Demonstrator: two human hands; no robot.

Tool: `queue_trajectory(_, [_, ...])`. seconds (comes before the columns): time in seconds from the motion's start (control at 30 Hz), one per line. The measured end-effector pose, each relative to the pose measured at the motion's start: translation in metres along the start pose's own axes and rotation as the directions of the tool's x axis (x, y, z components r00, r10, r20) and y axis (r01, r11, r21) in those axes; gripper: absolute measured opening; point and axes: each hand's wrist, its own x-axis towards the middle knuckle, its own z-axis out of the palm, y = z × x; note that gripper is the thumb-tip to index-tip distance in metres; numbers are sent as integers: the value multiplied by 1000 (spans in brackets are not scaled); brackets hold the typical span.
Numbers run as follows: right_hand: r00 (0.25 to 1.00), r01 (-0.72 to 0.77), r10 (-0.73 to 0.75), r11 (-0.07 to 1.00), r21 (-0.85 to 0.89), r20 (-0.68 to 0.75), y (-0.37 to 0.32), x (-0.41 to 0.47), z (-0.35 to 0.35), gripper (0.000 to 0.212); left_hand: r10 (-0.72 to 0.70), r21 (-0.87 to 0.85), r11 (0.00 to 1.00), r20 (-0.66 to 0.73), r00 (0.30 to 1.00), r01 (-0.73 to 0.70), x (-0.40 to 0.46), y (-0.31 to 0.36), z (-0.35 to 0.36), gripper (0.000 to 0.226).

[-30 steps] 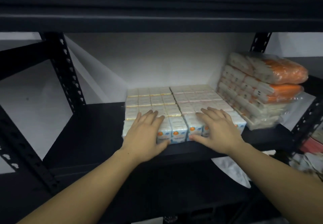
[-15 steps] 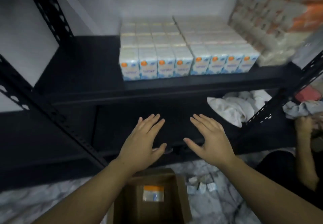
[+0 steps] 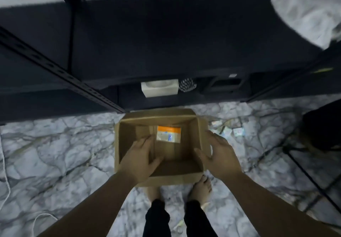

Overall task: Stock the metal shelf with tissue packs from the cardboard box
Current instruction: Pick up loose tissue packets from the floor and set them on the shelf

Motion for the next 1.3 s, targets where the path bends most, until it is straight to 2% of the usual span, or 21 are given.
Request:
queue_trajectory(0.13, [992,-124,124,991,-44,8,37,32,77,78,8,5,1000,82,997,-8,43,-34,71,75])
queue_trajectory(0.23, [987,-161,161,985,-55,-5,57,65,121,83,19,21,1000,140,990,-23,82,-60,123,81])
queue_trajectory(0.5, [963,-251,259,962,106,-74,76,115,185,97,63,74,994,237,969,-82,172,-89,226,83])
queue_trajectory(0.6, [959,-257,267,960,111,-95,77,116,192,96,61,87,992,278,959,-89,205,-97,255,86])
queue_trajectory(0.8, [964,-232,248,961,147,-97,85,117,196,102,44,108,991,274,961,-76,266,-112,304,89])
queue_trajectory(0.97, [962,-220,244,957,189,-119,87,115,203,107,146,288,933,244,959,-216,301,-129,339,113])
queue_trajectory(1.13, [960,-215,246,955,205,-135,83,114,209,110,156,341,916,181,971,-211,300,-130,349,99])
queue_trajectory(1.3, [965,-205,226,967,154,-135,77,113,199,112,126,329,928,164,978,-174,267,-128,323,95])
